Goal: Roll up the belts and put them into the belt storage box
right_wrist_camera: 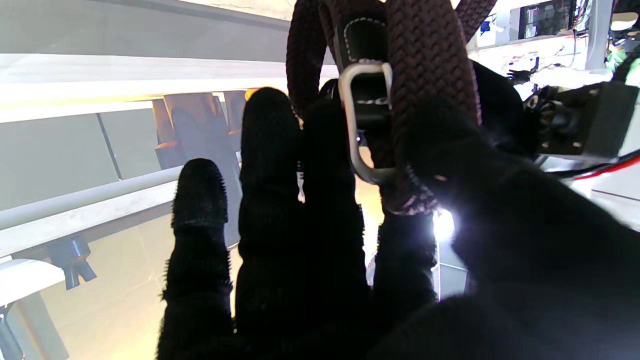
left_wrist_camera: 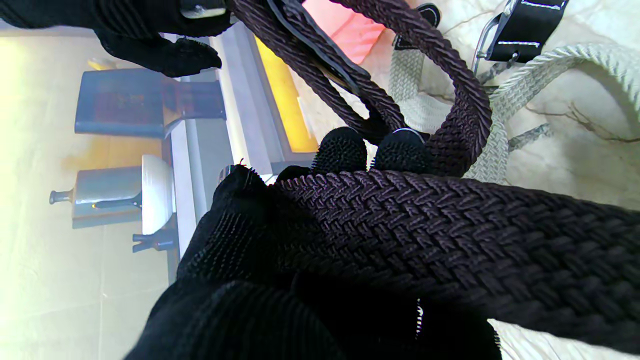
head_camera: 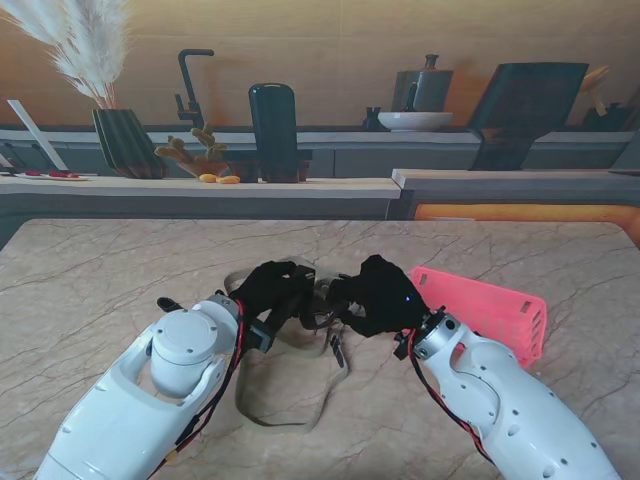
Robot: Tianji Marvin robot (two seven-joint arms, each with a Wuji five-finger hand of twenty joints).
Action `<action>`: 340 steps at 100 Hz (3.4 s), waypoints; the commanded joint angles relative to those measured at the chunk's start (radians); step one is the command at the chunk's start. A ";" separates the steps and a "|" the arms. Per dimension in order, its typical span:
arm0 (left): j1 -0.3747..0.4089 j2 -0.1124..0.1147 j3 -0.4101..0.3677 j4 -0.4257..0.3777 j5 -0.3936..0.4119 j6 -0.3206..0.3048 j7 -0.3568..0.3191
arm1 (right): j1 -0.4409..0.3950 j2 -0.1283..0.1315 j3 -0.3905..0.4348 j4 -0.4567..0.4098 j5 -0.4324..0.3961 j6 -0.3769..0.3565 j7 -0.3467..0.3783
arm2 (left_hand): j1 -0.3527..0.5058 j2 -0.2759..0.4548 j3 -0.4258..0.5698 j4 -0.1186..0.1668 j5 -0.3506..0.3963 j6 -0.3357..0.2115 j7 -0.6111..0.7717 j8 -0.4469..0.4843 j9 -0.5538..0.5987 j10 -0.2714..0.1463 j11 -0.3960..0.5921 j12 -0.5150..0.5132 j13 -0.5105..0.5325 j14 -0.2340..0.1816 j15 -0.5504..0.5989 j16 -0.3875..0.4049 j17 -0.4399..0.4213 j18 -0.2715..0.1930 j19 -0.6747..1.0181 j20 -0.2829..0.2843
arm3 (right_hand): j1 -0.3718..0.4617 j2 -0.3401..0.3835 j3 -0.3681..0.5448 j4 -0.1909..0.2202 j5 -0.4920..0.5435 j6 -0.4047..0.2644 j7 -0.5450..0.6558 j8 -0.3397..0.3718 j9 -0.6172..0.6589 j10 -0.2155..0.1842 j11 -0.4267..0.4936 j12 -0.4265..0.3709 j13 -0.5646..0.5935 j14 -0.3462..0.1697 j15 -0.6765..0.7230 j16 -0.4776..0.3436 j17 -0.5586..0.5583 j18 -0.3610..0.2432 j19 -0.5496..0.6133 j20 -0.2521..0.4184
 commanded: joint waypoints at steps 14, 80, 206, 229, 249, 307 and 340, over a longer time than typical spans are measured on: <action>-0.016 -0.017 0.010 -0.006 -0.008 0.015 0.016 | 0.010 -0.006 -0.015 0.013 0.005 0.023 -0.005 | 0.052 0.037 -0.001 0.039 -0.010 -0.048 -0.061 -0.077 0.047 0.002 0.050 0.018 0.041 0.005 0.029 0.012 0.010 0.024 0.059 0.028 | 0.040 0.092 0.039 0.024 0.047 -0.170 0.136 0.059 -0.010 -0.025 -0.006 0.018 -0.020 -0.036 -0.005 -0.005 -0.023 0.017 -0.018 -0.013; -0.024 -0.026 0.033 -0.012 -0.038 0.001 0.032 | 0.068 -0.037 -0.096 0.094 0.109 0.165 -0.027 | 0.047 0.046 -0.005 0.039 -0.019 -0.044 -0.063 -0.061 0.033 0.001 0.059 0.039 0.033 0.011 0.038 0.022 0.002 0.038 0.062 0.041 | 0.047 0.102 0.026 0.019 0.039 -0.154 0.137 0.040 -0.012 -0.015 -0.007 0.014 -0.047 -0.023 0.059 0.024 -0.058 0.015 -0.005 0.007; -0.051 -0.007 0.027 0.025 -0.105 -0.106 -0.064 | 0.097 -0.097 -0.122 0.181 0.400 0.111 0.016 | -0.153 0.110 -0.008 0.046 0.094 -0.031 0.088 0.187 0.105 -0.036 0.253 0.164 0.109 0.006 0.229 0.144 -0.003 0.037 0.126 0.096 | -0.051 0.058 0.076 0.034 0.062 -0.287 0.135 0.011 -0.598 0.060 -0.103 -0.084 -0.551 -0.051 -0.318 -0.336 -0.130 -0.102 -0.219 -0.069; -0.046 -0.017 0.018 0.035 -0.195 -0.106 -0.065 | 0.089 -0.108 -0.117 0.178 0.468 0.063 0.030 | -0.170 0.117 -0.009 0.046 0.111 -0.030 0.097 0.214 0.119 -0.043 0.277 0.174 0.124 0.007 0.252 0.152 0.005 0.042 0.130 0.098 | -0.044 0.025 0.106 0.023 0.089 -0.267 0.144 -0.010 -0.588 0.025 -0.111 -0.086 -0.493 -0.063 -0.327 -0.349 -0.076 -0.108 -0.204 -0.076; -0.045 -0.022 0.012 0.045 -0.267 -0.099 -0.081 | 0.089 -0.115 -0.120 0.178 0.505 0.037 0.037 | -0.176 0.123 -0.008 0.048 0.118 -0.029 0.094 0.228 0.123 -0.041 0.289 0.179 0.125 0.012 0.262 0.155 0.002 0.045 0.128 0.098 | -0.031 0.000 0.131 0.019 0.110 -0.237 0.155 -0.028 -0.634 0.029 -0.124 -0.089 -0.470 -0.061 -0.350 -0.363 -0.038 -0.126 -0.209 -0.108; -0.035 -0.023 0.003 0.052 -0.318 -0.153 -0.093 | 0.064 -0.131 -0.120 0.148 0.664 0.013 0.089 | -0.173 0.138 -0.011 0.045 0.115 -0.040 0.080 0.248 0.118 -0.045 0.283 0.184 0.120 0.008 0.259 0.156 -0.002 0.038 0.126 0.098 | 0.027 -0.026 0.161 0.027 0.135 -0.120 0.170 -0.040 -0.488 0.093 -0.061 -0.072 -0.198 -0.040 -0.287 -0.329 0.141 -0.178 -0.040 -0.184; -0.018 -0.024 -0.006 0.039 -0.316 -0.196 -0.068 | 0.052 -0.134 -0.118 0.129 0.716 0.044 0.108 | -0.169 0.146 -0.011 0.044 0.106 -0.049 0.071 0.249 0.111 -0.046 0.269 0.184 0.112 0.007 0.247 0.156 -0.008 0.033 0.120 0.095 | 0.047 -0.013 0.137 0.019 0.140 -0.130 0.159 -0.011 -0.259 0.096 -0.062 -0.081 -0.013 -0.016 -0.231 -0.209 0.251 -0.142 0.075 -0.115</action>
